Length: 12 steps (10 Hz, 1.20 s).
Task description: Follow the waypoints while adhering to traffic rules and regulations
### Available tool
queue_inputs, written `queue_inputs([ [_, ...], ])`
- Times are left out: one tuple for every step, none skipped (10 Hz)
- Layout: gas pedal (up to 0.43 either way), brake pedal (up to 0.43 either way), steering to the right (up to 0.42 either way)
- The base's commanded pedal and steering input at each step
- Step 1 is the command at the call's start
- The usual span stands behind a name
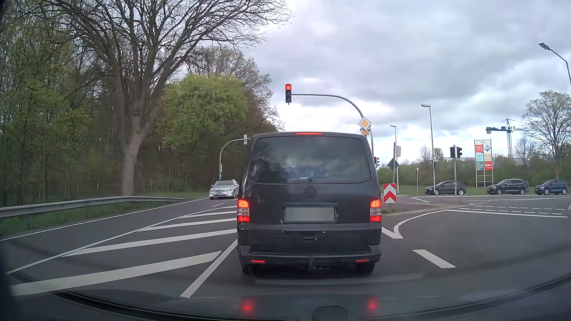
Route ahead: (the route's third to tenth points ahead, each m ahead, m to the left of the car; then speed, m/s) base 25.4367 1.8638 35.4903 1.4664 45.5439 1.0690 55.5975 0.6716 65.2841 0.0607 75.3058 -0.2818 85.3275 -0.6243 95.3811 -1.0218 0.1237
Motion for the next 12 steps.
queue_inputs([
  [0.000,0.128,-0.005],
  [0.000,0.134,-0.005],
  [0.000,0.140,-0.005],
  [0.000,0.146,-0.005],
  [0.000,0.146,-0.005],
  [0.000,0.159,-0.005],
  [0.000,0.165,-0.005],
  [0.000,0.171,-0.003],
  [0.000,0.183,-0.003],
  [0.000,0.189,-0.001],
  [0.000,0.189,-0.002],
  [0.000,0.189,-0.001],
])
